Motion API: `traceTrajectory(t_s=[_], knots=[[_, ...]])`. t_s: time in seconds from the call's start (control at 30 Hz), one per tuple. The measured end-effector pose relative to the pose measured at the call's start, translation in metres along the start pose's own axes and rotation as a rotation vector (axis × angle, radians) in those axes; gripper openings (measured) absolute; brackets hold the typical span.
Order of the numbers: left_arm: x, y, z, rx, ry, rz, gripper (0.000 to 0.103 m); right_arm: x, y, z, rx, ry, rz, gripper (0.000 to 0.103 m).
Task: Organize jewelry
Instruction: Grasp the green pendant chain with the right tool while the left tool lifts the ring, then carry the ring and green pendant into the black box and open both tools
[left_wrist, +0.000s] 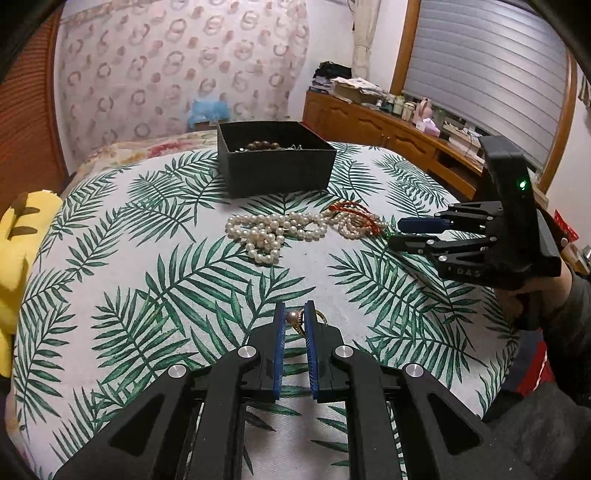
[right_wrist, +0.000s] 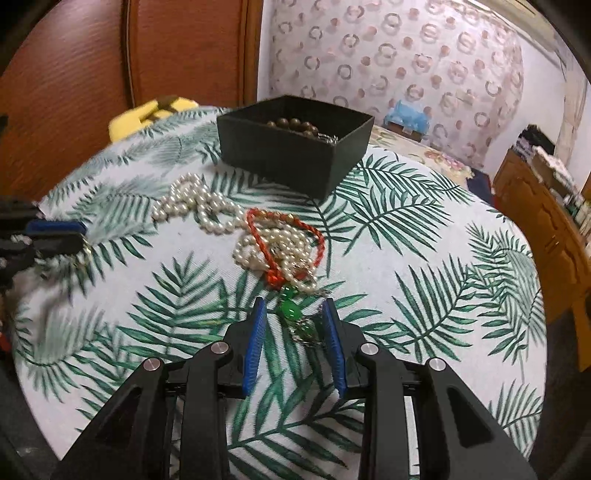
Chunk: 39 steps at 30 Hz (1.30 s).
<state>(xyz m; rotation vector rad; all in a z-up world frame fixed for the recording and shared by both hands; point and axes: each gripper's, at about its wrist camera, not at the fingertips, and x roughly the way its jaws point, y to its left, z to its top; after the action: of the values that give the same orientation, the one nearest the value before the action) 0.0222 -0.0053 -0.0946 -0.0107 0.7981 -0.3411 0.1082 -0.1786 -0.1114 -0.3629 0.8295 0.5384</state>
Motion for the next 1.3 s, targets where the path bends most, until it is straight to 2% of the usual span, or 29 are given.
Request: traceTrajectory(t_s=[0.13, 0.2, 0.27, 0.43, 0.6, 0.83, 0.87, 1.07, 1.2, 1.3], knots=[[0.001, 0.000, -0.001, 0.002, -0.001, -0.001, 0.009, -0.001, -0.007, -0.004, 0.027, 0.005, 0.022, 0.033], [0.002, 0.000, 0.000, 0.004, -0.002, -0.002, 0.009, -0.003, -0.011, -0.007, 0.043, 0.006, 0.056, 0.015], [0.003, 0.000, 0.001, 0.006, -0.002, -0.002, 0.009, -0.006, -0.013, -0.011, 0.039, 0.009, 0.063, 0.008], [0.005, -0.003, 0.002, 0.009, -0.005, -0.005, 0.009, -0.014, -0.020, -0.018, 0.064, 0.009, 0.067, 0.008], [0.006, -0.002, 0.007, 0.011, -0.012, -0.001, 0.009, -0.034, -0.024, -0.018, 0.079, -0.035, 0.066, 0.008], [0.005, -0.006, 0.029, 0.028, -0.053, 0.003, 0.009, -0.057, -0.023, 0.001, 0.053, -0.098, 0.059, 0.008], [0.005, -0.005, 0.031, 0.030, -0.057, 0.003, 0.009, -0.058, -0.022, 0.004, 0.048, -0.103, 0.060, 0.000], [0.009, 0.000, 0.049, 0.029, -0.082, 0.002, 0.009, -0.064, -0.022, 0.025, 0.020, -0.132, 0.053, 0.000], [0.012, 0.004, 0.057, 0.023, -0.094, -0.004, 0.009, -0.059, -0.026, 0.027, 0.023, -0.123, 0.054, 0.000], [0.014, 0.004, 0.057, 0.017, -0.096, -0.013, 0.009, -0.045, -0.027, 0.015, 0.039, -0.083, 0.060, 0.001]])
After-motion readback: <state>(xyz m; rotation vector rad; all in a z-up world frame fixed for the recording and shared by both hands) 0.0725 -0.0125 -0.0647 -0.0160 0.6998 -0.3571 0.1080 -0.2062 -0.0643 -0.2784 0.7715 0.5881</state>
